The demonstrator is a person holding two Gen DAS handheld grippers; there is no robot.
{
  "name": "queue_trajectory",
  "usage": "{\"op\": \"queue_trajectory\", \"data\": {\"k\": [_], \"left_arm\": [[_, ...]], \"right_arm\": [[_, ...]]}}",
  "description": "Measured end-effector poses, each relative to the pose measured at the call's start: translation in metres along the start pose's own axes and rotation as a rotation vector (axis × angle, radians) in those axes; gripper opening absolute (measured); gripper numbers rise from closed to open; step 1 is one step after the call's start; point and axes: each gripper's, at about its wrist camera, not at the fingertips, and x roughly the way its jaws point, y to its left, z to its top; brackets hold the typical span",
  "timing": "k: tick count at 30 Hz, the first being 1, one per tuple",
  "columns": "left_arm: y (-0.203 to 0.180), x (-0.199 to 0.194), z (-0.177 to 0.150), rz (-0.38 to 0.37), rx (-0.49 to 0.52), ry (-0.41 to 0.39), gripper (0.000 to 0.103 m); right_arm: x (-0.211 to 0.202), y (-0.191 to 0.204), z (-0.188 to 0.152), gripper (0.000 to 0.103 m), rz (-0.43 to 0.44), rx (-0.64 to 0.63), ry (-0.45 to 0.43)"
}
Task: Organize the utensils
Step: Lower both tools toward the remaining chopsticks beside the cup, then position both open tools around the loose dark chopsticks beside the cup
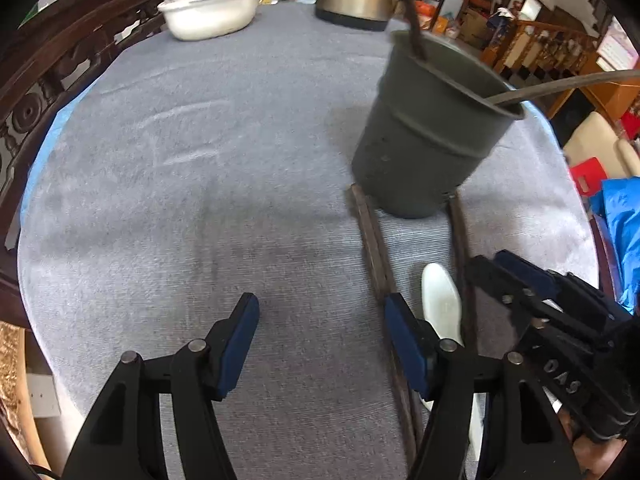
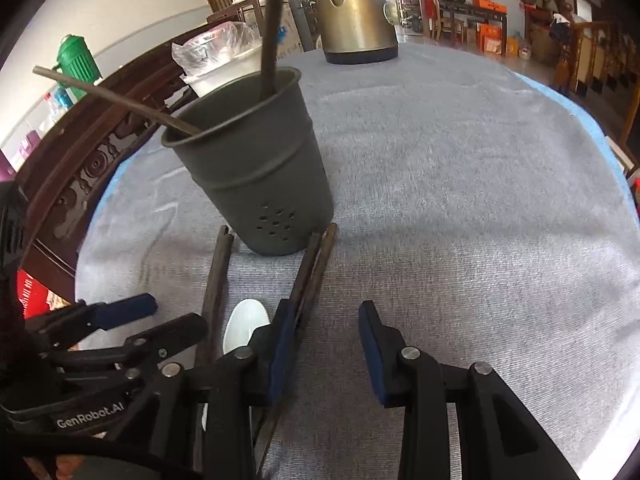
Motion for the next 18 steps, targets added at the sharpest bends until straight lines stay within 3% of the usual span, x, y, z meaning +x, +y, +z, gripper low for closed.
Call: {"op": "queue_trajectory", "data": {"k": [7, 10, 18], "left_arm": [[0.005, -0.002, -0.001, 0.015, 0.000, 0.002, 0.067], [0.005, -0.005, 0.000, -0.022, -0.019, 0.006, 0.067], [-0.003, 0.002, 0.001, -0.002, 0.008, -0.002, 0.067]], "right_arm": [[0.001, -0.015, 0.001, 0.037, 0.012, 0.048, 0.021], [-0.003, -0.011, 0.001, 0.037, 0.035, 0.041, 0.001], [-0.001, -0.004, 0.001, 0.037, -0.005, 0.015, 0.015]]}}
